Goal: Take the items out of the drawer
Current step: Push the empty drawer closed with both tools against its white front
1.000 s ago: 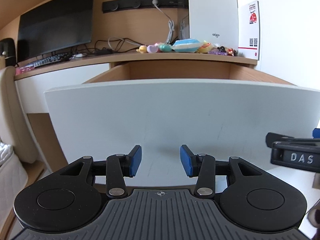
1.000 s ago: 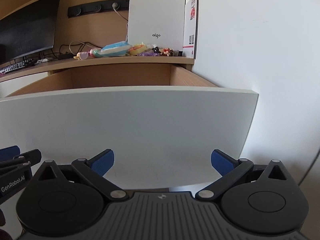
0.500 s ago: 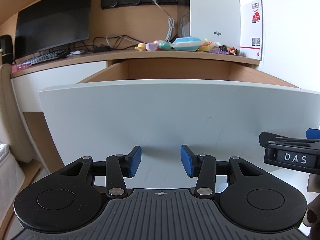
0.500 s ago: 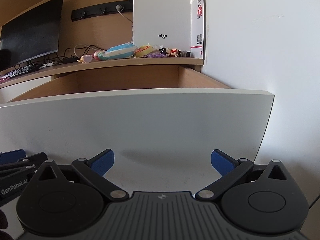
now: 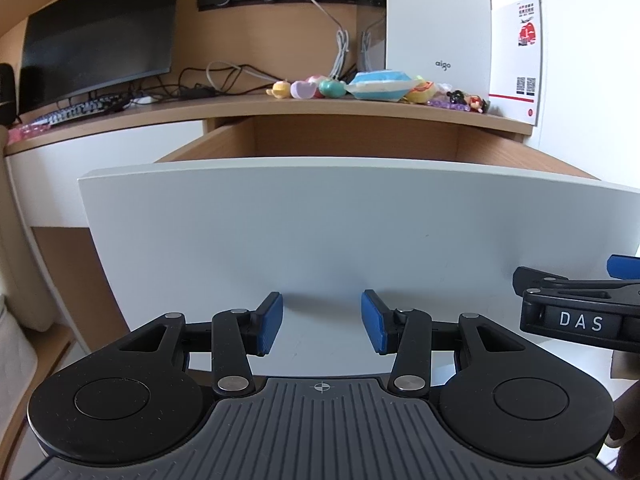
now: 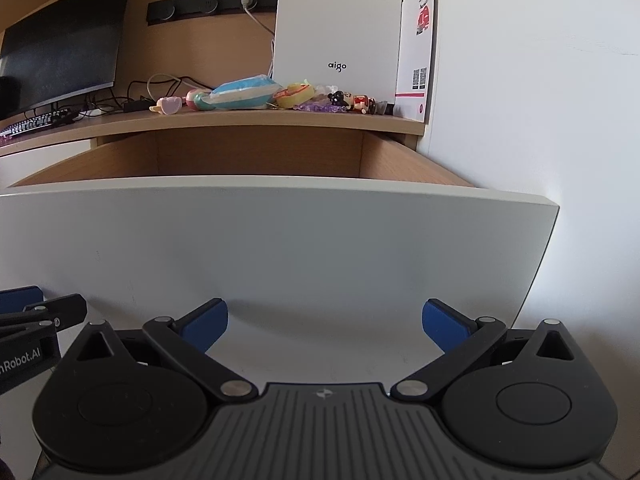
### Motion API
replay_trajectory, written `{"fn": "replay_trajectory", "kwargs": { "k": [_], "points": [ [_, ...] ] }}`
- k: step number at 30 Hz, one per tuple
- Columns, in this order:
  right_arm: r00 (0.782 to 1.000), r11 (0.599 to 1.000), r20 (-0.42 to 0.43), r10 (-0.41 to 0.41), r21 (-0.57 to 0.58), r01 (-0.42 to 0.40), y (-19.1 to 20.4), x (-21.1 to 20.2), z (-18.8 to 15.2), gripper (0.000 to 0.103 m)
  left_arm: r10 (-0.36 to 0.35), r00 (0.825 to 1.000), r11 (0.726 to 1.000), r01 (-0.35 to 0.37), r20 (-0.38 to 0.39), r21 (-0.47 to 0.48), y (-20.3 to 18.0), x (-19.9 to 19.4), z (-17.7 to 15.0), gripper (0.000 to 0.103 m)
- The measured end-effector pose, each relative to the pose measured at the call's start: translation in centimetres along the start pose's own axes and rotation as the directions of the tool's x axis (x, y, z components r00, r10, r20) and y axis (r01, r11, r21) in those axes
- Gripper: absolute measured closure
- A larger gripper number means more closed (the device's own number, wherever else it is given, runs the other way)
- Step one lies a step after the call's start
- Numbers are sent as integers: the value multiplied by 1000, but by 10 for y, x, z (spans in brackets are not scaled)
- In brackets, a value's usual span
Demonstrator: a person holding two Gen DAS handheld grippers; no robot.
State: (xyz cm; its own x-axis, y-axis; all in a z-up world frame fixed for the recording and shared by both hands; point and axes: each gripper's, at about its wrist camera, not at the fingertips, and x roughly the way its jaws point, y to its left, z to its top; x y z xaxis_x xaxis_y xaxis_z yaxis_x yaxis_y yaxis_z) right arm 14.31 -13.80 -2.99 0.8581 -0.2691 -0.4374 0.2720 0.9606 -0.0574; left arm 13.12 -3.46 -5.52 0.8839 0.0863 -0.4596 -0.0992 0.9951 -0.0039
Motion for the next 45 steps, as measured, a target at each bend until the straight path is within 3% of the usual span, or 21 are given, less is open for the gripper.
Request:
{"fn": "replay_trajectory", "kwargs": {
  "k": [9, 15, 22, 40, 45],
  "points": [
    [999, 997, -28, -40, 70, 42, 4, 26, 14, 0, -14, 999, 1000, 14, -51, -4, 11, 32, 15, 55],
    [995, 987, -79, -63, 144, 74, 5, 45, 27, 0, -61, 995, 998, 59, -76, -22, 23, 52, 26, 56],
    [993, 992, -71, -95, 74, 100, 19, 63, 41, 0, -102, 990, 994, 96, -99, -58, 35, 75, 41, 56],
    [996, 996, -24, -84, -2, 84, 30, 112, 51, 0, -50, 998, 997, 48, -35, -57, 29, 117, 54, 56],
    [999, 998, -20, -34, 54, 35, 20, 124, 63, 0, -10, 1000, 999, 9, -17, -40, 22, 130, 58, 56]
  ]
}}
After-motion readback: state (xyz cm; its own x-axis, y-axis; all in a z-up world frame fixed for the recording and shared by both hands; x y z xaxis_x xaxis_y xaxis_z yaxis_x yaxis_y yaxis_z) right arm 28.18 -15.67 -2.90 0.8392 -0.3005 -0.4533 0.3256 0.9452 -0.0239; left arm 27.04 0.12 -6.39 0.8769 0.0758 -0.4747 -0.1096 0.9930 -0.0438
